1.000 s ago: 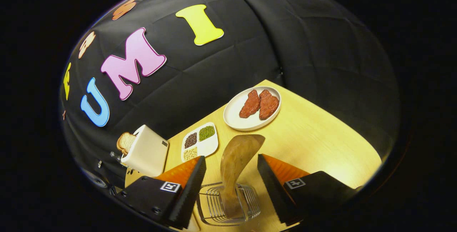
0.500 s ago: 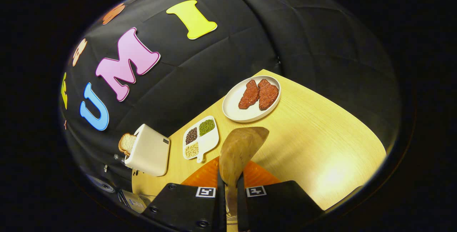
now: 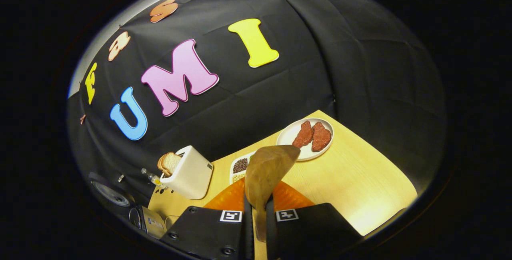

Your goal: Close the left gripper, press the button to open the rice cooker; take a wooden spoon from the chopstick holder with the right hand, scoop a spoonful of rice and pour it into the rice cooker, then put the wooden spoon back into the chopstick holder.

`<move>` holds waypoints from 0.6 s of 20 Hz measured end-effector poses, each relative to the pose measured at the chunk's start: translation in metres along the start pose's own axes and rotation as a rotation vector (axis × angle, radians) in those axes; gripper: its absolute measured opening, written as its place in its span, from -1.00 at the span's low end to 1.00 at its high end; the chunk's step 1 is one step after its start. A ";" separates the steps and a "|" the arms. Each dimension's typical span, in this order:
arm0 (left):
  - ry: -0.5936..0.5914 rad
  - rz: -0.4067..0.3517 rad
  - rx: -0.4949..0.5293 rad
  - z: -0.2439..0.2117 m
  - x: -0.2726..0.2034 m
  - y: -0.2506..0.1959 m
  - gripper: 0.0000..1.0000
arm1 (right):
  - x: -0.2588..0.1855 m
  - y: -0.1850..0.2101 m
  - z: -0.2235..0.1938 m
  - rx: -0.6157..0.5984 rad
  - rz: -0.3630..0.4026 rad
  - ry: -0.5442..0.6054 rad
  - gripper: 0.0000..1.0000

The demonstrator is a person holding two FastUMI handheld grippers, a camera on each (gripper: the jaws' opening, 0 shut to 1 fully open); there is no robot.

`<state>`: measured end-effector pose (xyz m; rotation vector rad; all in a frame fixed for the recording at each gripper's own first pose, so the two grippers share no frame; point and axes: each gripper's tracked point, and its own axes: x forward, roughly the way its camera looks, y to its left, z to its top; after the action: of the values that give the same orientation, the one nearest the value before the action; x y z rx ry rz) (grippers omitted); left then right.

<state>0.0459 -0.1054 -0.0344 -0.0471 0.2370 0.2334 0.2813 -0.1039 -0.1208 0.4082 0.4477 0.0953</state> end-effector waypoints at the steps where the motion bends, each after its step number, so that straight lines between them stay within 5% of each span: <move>1: -0.009 -0.007 0.000 0.003 -0.001 0.004 0.91 | -0.007 0.011 0.001 0.002 0.015 -0.001 -0.68; 12: -0.039 -0.068 -0.115 0.001 0.001 0.076 0.91 | -0.043 0.126 -0.032 -0.061 0.118 0.055 -0.67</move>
<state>0.0295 -0.0315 -0.0355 -0.1642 0.1823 0.1798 0.2283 0.0152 -0.0784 0.3726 0.4731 0.2347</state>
